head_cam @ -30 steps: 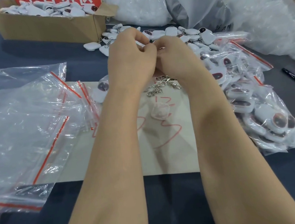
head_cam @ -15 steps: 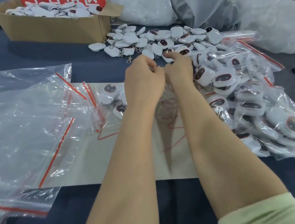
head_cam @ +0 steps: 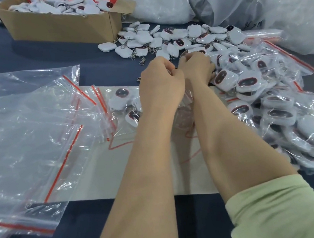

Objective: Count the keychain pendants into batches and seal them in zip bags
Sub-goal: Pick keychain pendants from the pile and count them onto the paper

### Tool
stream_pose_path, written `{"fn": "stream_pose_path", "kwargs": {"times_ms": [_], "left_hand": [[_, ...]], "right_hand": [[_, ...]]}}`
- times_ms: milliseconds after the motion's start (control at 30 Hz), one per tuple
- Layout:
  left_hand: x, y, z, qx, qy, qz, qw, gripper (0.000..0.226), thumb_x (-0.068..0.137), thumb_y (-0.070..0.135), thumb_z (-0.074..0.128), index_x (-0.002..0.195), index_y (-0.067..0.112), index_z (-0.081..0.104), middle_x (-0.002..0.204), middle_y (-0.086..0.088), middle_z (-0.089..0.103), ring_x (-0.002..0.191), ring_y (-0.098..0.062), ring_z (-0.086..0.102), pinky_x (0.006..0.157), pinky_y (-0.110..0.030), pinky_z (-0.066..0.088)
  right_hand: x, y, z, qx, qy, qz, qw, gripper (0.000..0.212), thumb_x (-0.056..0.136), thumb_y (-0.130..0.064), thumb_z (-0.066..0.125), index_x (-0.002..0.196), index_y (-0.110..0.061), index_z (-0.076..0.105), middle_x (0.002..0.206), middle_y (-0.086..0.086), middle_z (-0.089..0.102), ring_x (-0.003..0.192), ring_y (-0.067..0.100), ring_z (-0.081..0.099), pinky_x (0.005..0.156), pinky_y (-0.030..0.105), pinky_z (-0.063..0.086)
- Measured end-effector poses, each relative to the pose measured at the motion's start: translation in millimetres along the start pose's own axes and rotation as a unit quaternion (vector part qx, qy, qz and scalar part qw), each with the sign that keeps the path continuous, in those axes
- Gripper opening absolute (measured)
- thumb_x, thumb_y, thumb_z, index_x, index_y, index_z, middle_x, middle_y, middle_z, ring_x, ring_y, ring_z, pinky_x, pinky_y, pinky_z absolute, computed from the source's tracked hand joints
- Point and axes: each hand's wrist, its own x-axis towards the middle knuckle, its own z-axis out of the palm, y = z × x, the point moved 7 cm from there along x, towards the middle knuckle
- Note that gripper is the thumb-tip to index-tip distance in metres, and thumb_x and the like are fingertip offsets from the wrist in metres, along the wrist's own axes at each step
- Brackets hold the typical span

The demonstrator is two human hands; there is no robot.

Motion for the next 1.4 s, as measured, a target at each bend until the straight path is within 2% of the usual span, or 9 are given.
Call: {"fn": "stream_pose_path", "kwargs": {"times_ms": [333,467,567,633,700,767,1067,1267,1400], "left_hand": [[0.4,-0.3,-3.1,-0.016,0.008,-0.003,1.000,0.011,0.086,0.014,0.052,0.092,0.018,0.061,0.068,0.013,0.053,0.064,-0.002,0.051,0.054,-0.018,0.037],[0.0,-0.7,-4.1,-0.027,0.004,-0.008,1.000,0.011,0.086,0.013,0.051,0.092,0.018,0.060,0.073,0.011,0.056,0.063,-0.003,0.053,0.052,-0.011,0.037],[0.1,-0.9,-3.4,-0.031,0.002,-0.009,0.999,0.011,0.086,0.014,0.051,0.091,0.018,0.060,0.075,0.010,0.056,0.064,-0.004,0.052,0.053,-0.013,0.037],[1.1,-1.5,-3.7,-0.028,0.004,-0.009,1.000,0.011,0.086,0.015,0.052,0.092,0.018,0.061,0.075,0.011,0.056,0.065,-0.002,0.051,0.052,-0.016,0.036],[2.1,-1.9,-3.3,-0.024,0.005,-0.009,1.000,0.013,0.086,0.016,0.052,0.094,0.017,0.062,0.076,0.011,0.056,0.065,-0.001,0.051,0.053,-0.012,0.036],[2.0,-2.2,-2.8,-0.022,0.005,-0.008,1.000,0.013,0.086,0.016,0.052,0.094,0.017,0.062,0.075,0.010,0.057,0.064,-0.003,0.052,0.055,-0.011,0.037],[0.9,-0.5,-1.4,-0.015,0.003,-0.006,1.000,0.013,0.086,0.016,0.051,0.094,0.017,0.062,0.077,0.009,0.058,0.071,-0.010,0.056,0.058,-0.019,0.038],[0.3,0.0,-1.9,-0.021,0.003,-0.010,1.000,0.013,0.085,0.014,0.051,0.091,0.018,0.061,0.074,0.009,0.058,0.073,-0.013,0.058,0.066,-0.022,0.041],[0.8,-0.3,-1.8,-0.021,0.003,-0.009,1.000,0.014,0.085,0.014,0.051,0.093,0.016,0.062,0.074,0.009,0.058,0.070,-0.010,0.056,0.062,-0.021,0.041]], "right_hand": [[-9.0,-1.6,-11.4,0.012,-0.029,-0.030,0.999,0.046,0.089,-0.020,0.059,0.126,-0.003,0.038,0.111,0.010,0.056,0.106,0.029,0.057,0.089,0.038,0.047],[-17.2,-6.6,-12.3,-0.075,-0.083,-0.096,0.989,0.013,0.091,-0.021,0.057,0.087,-0.010,0.051,0.083,0.005,0.050,0.078,0.022,0.044,0.064,0.027,0.037],[-25.5,-3.3,-23.0,0.185,-0.053,-0.076,0.978,0.012,0.091,-0.022,0.057,0.088,-0.011,0.053,0.085,0.003,0.052,0.083,0.021,0.049,0.075,0.034,0.047],[-32.4,0.4,-20.7,0.425,-0.093,-0.006,0.900,0.005,0.094,-0.014,0.055,0.091,-0.010,0.053,0.089,0.006,0.056,0.086,0.022,0.057,0.084,0.044,0.055],[-38.5,-0.3,-14.0,0.549,-0.147,0.032,0.822,0.002,0.097,-0.010,0.051,0.098,-0.008,0.052,0.087,0.009,0.059,0.077,0.021,0.062,0.070,0.034,0.058],[-41.4,1.5,-9.6,0.578,-0.163,0.047,0.799,0.002,0.097,-0.010,0.051,0.096,-0.009,0.053,0.081,0.008,0.061,0.066,0.017,0.062,0.054,0.023,0.049],[-43.5,4.9,-7.1,0.540,-0.161,0.009,0.826,0.008,0.091,-0.009,0.059,0.084,-0.010,0.063,0.091,0.015,0.062,0.088,0.028,0.058,0.084,0.044,0.048],[-46.8,6.2,-3.1,0.530,-0.166,0.047,0.830,0.022,0.101,-0.017,0.046,0.107,-0.005,0.063,0.092,0.004,0.070,0.074,0.014,0.066,0.064,0.025,0.055],[-47.5,5.4,-7.1,0.517,-0.157,0.034,0.840,0.029,0.101,-0.016,0.044,0.119,0.001,0.060,0.104,0.012,0.071,0.098,0.026,0.067,0.087,0.035,0.055]]}}
